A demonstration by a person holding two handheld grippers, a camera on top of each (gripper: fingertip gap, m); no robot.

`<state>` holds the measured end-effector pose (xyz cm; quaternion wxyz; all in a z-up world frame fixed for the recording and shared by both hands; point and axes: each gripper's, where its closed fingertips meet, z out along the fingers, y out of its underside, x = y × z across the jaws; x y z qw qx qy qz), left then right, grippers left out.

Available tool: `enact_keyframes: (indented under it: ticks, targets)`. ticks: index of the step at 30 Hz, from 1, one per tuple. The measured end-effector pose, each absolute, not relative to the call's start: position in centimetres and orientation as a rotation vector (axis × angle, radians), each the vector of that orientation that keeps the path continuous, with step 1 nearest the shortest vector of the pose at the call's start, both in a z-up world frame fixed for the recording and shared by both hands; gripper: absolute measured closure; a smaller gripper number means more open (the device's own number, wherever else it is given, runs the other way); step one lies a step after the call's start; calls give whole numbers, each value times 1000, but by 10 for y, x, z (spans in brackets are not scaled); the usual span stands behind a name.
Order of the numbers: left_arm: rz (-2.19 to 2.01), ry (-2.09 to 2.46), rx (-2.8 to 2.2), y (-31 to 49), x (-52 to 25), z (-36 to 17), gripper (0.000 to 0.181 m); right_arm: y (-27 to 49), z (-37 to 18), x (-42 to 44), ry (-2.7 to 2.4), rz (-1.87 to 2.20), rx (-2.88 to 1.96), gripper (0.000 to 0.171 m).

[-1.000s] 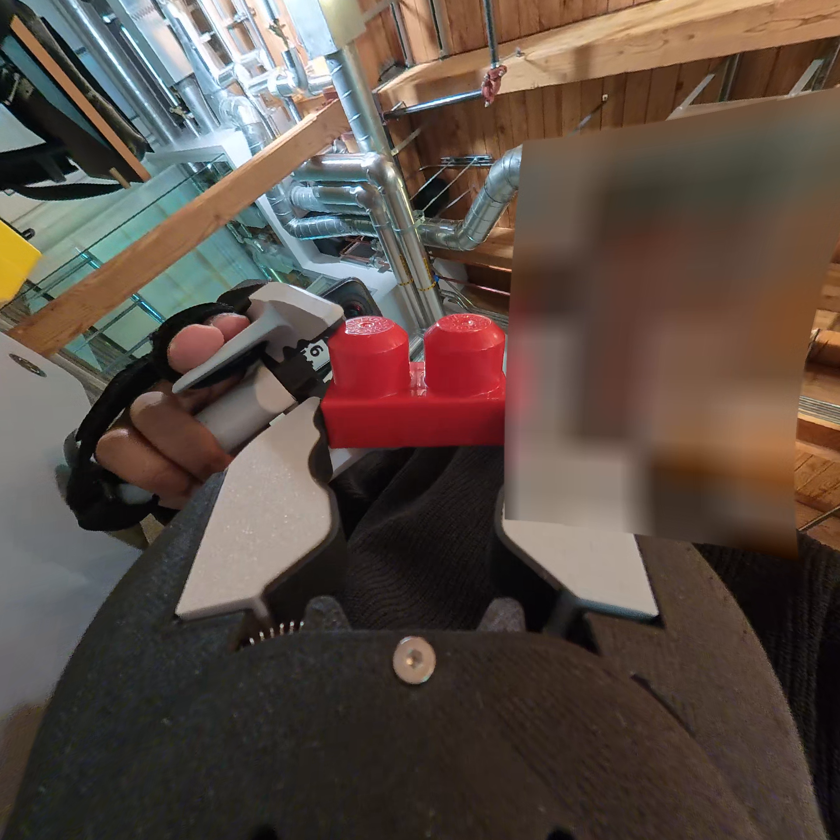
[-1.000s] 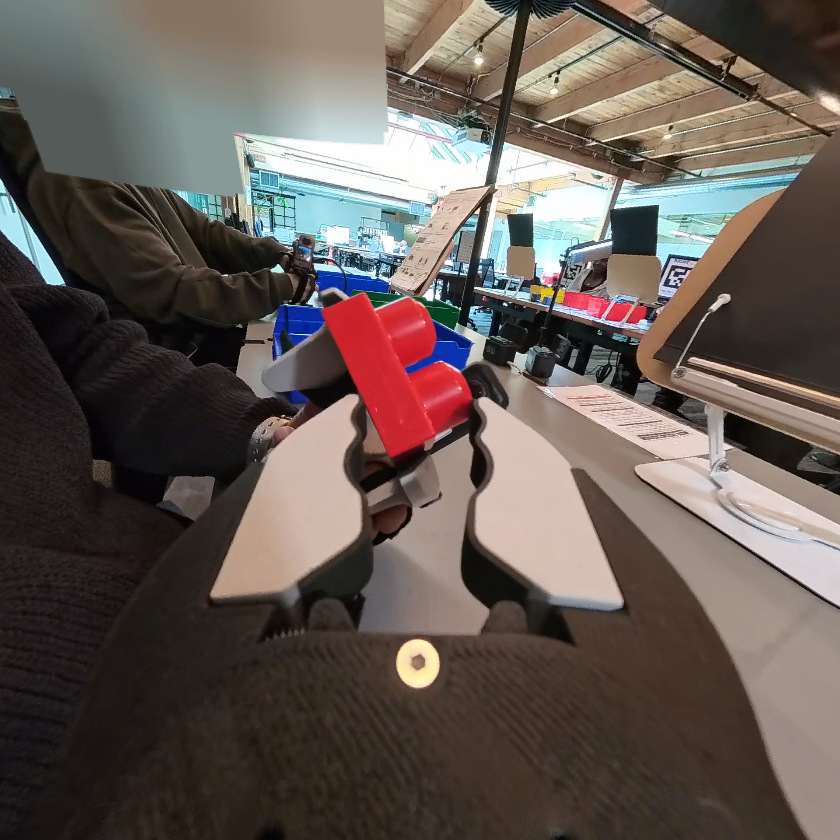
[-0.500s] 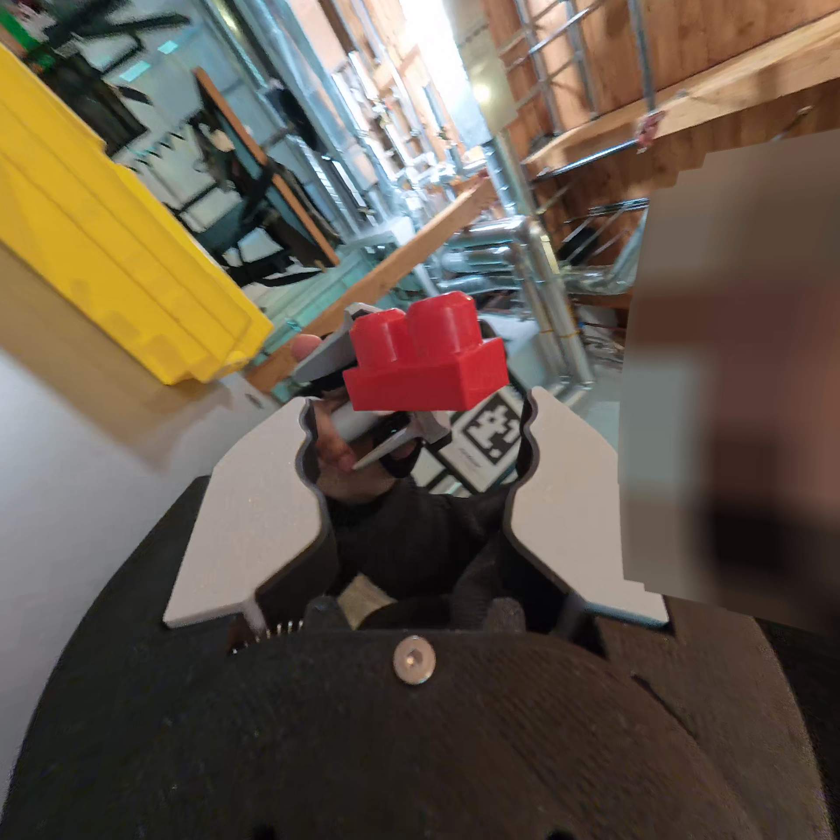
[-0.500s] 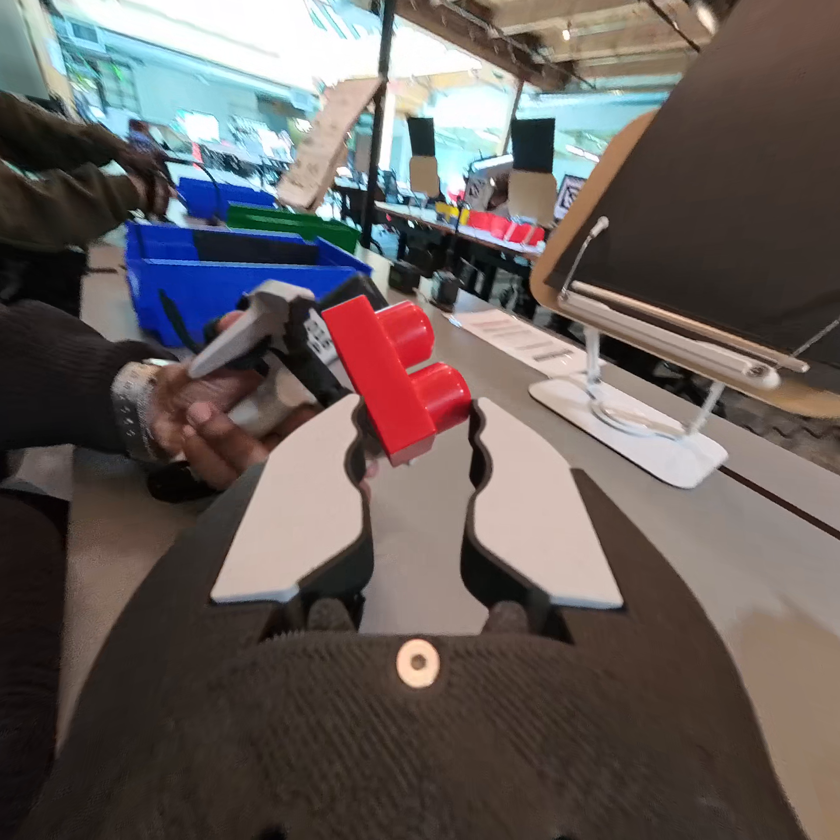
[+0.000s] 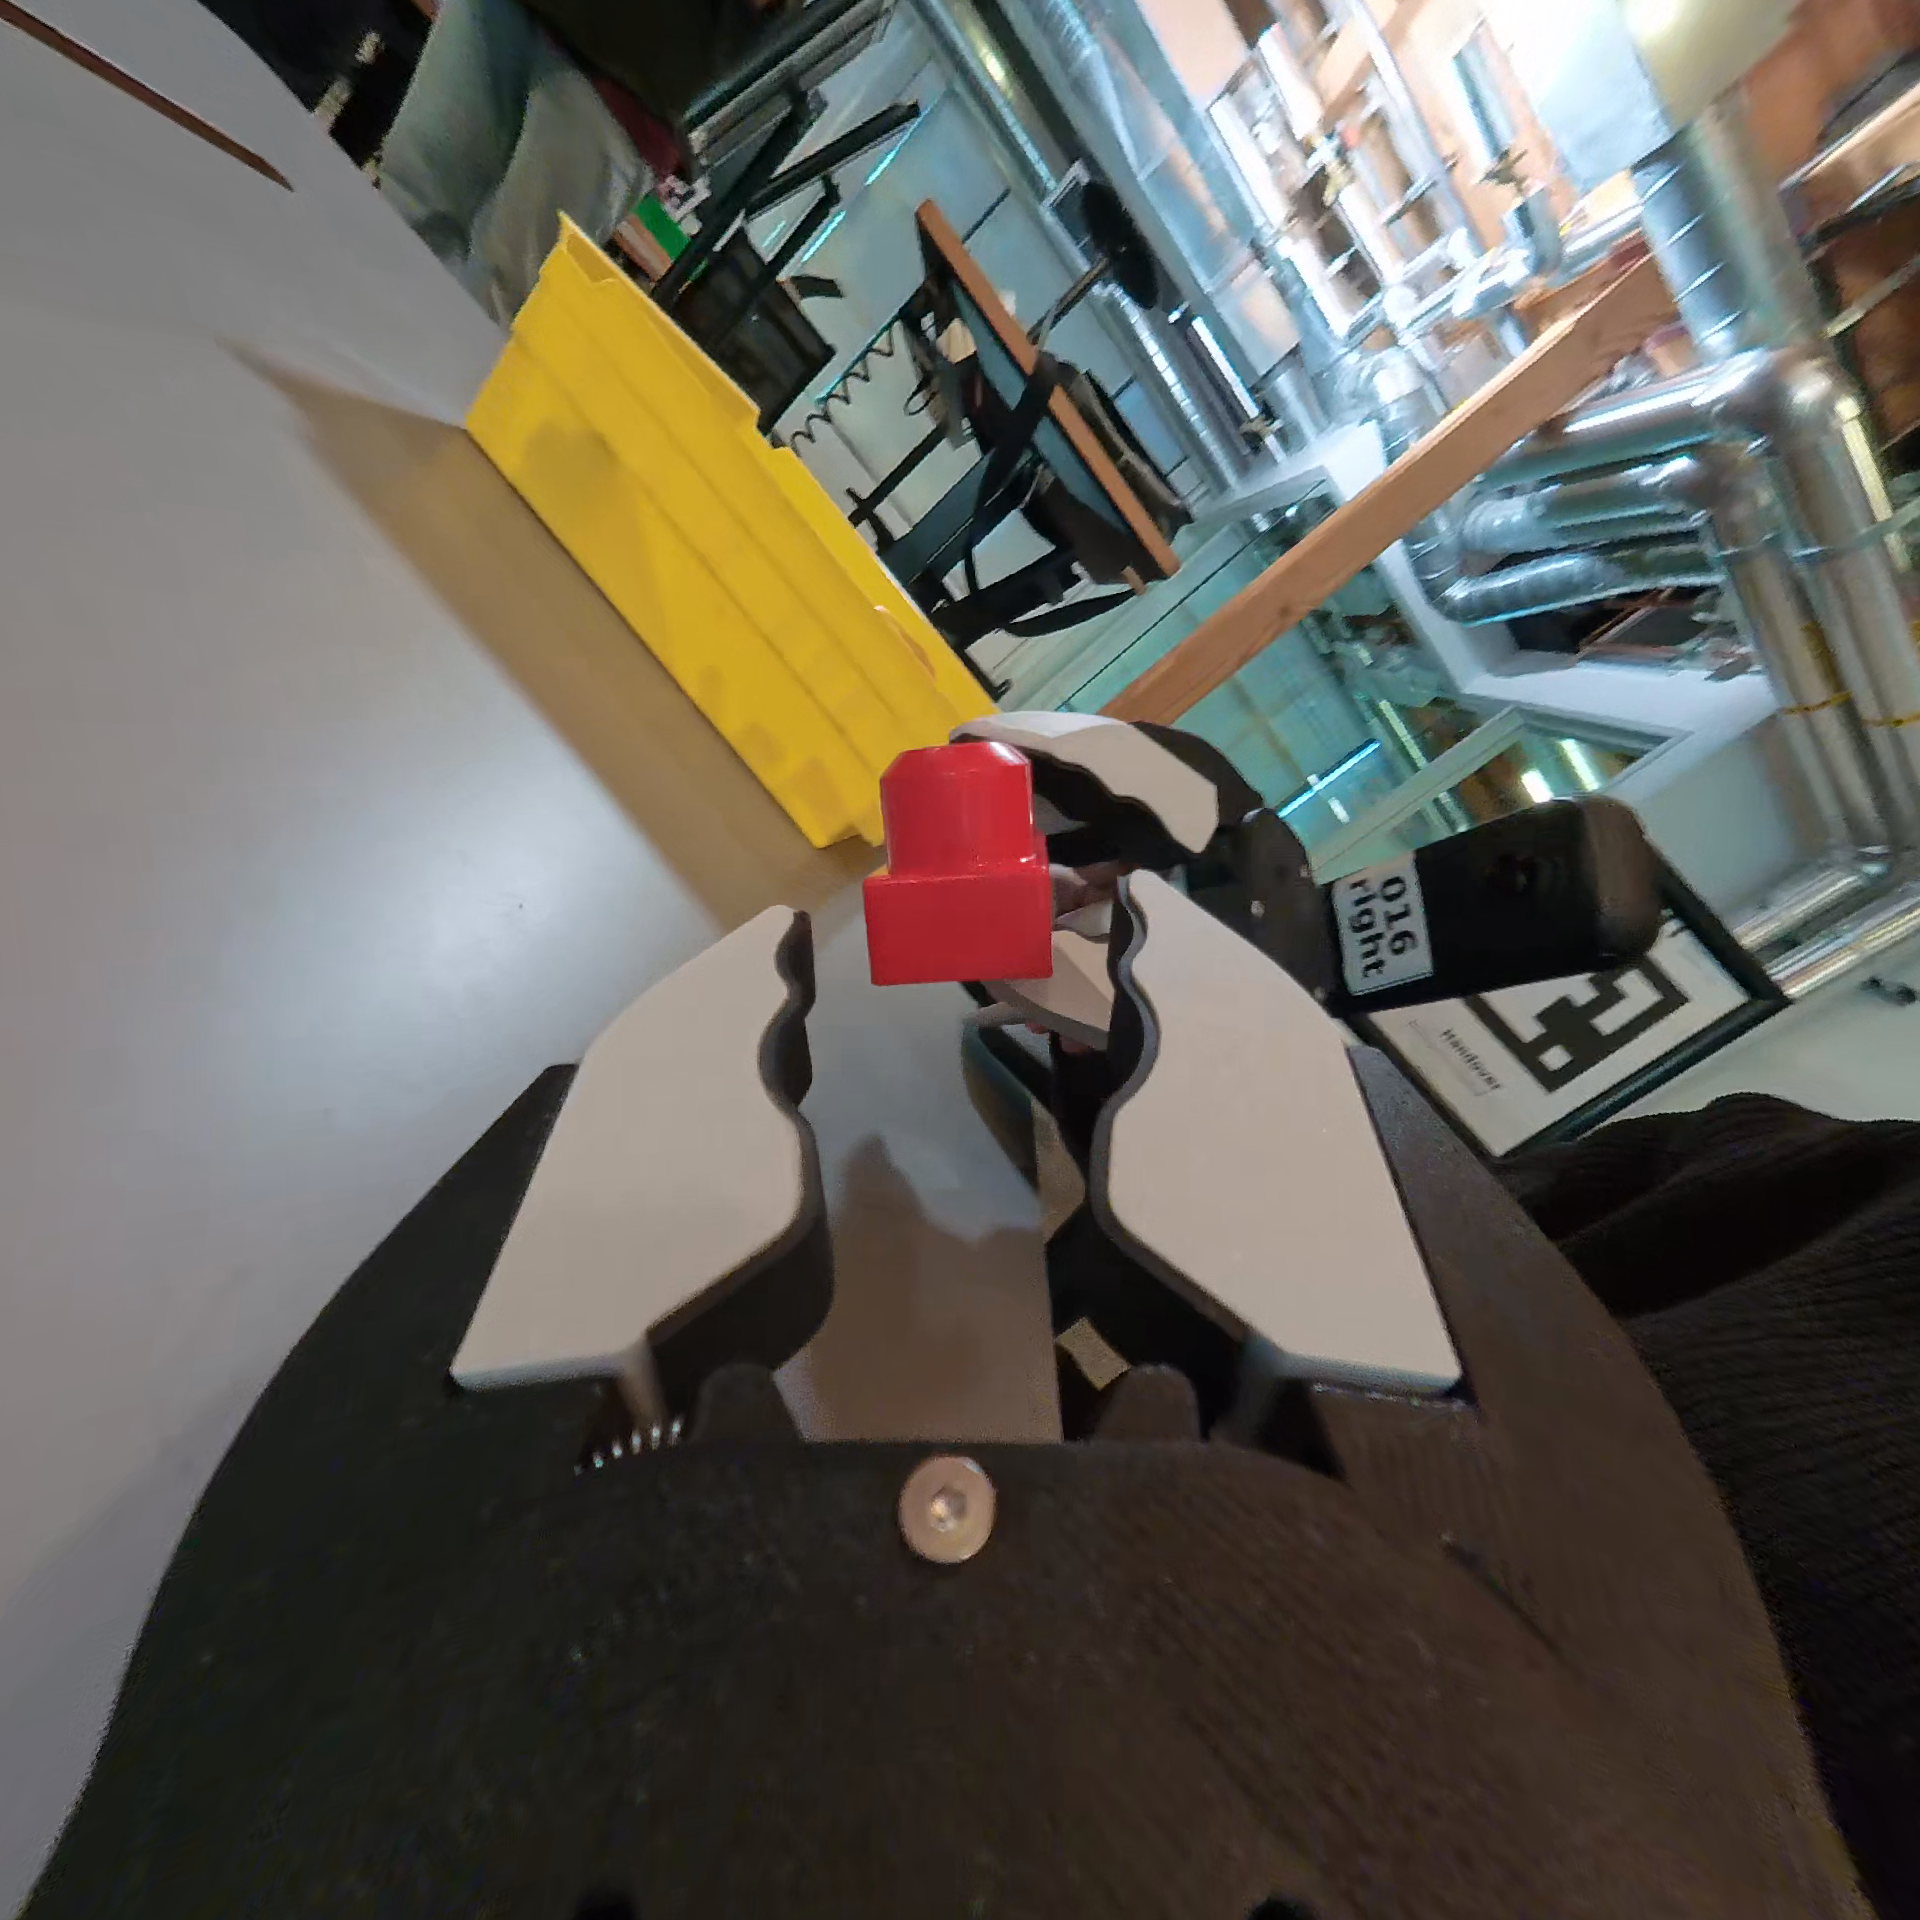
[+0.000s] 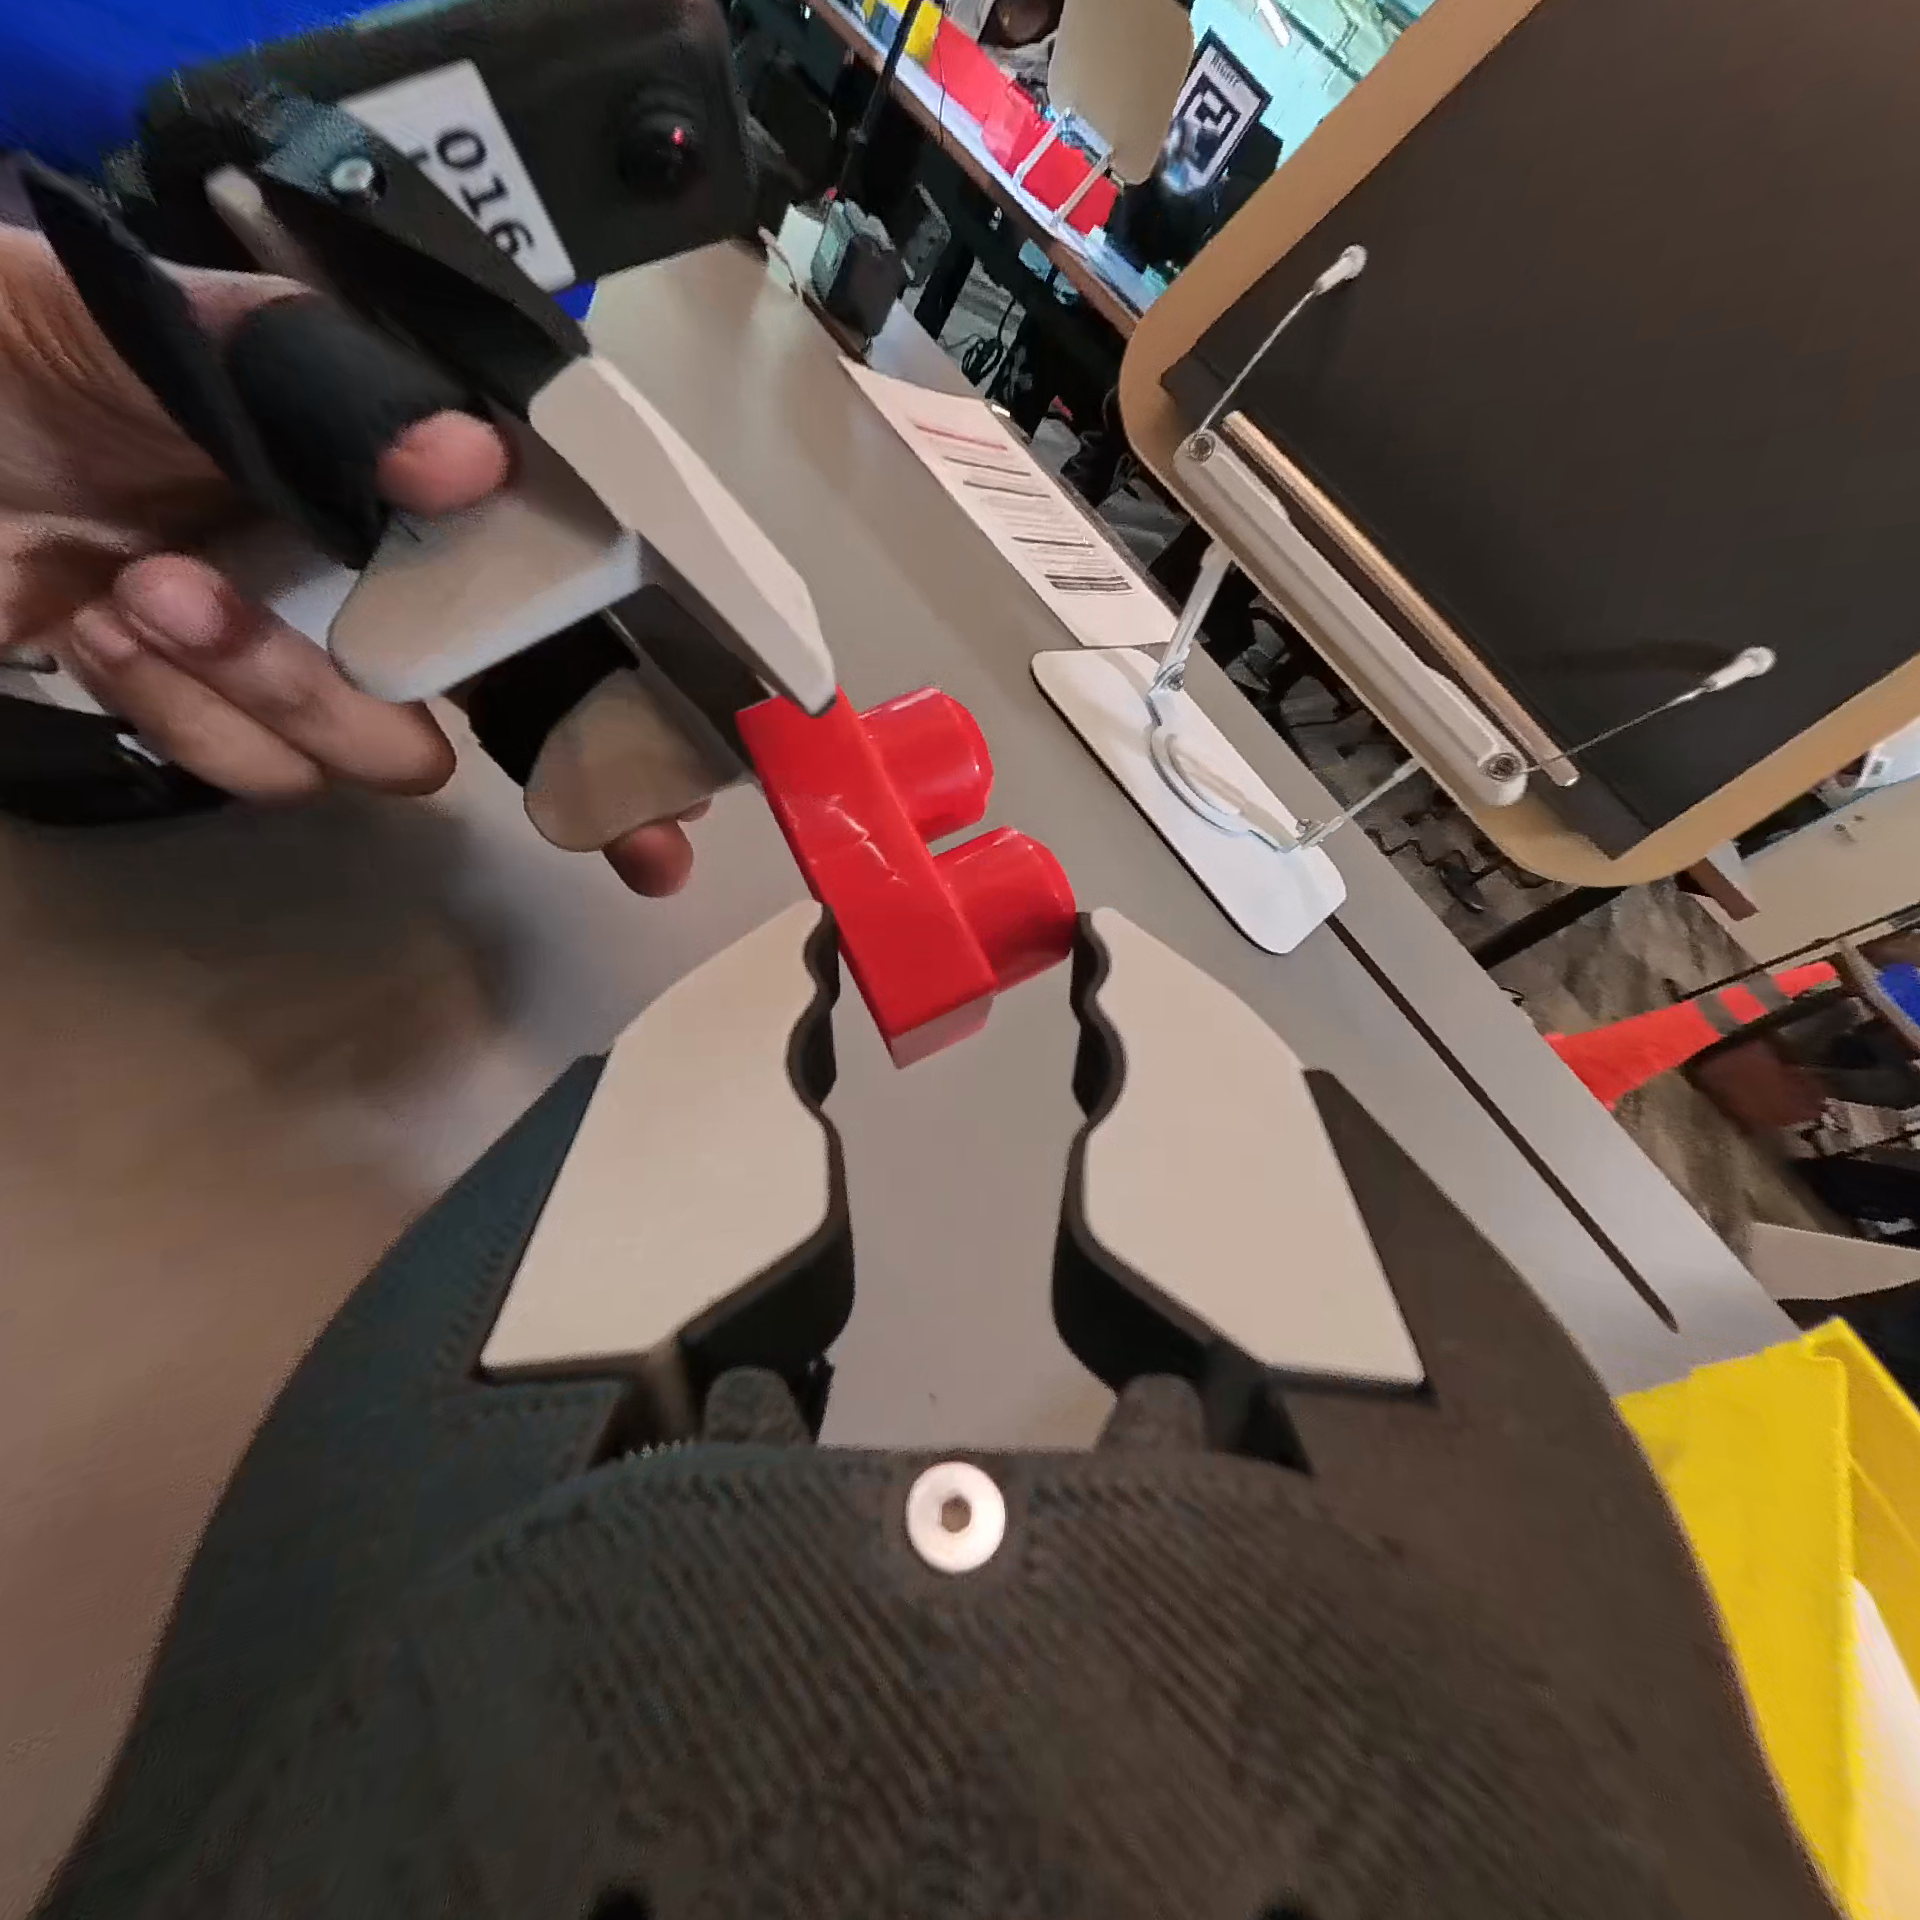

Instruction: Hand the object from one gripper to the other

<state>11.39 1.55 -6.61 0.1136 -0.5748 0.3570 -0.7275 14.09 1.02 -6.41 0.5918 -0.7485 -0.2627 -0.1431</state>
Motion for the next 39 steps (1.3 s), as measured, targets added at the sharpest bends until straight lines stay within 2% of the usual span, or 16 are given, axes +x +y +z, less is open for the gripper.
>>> enact_keyframes:
  ticks: [7,25,31,39]
  targets:
    - [-1908,1162,-1689,15,116,-78,142,11,-70,141,-655,-402,-1761,127]
    - [-1887,1127,-1669,22,115,-75,144,12,-70,142,-596,-335,-1757,129]
    - [-1918,994,-1660,38,112,-67,144,13,-69,147,-499,-204,-1767,127]
    - [-1683,1093,-1484,38,110,-57,144,10,-54,156,-246,158,-1717,132]
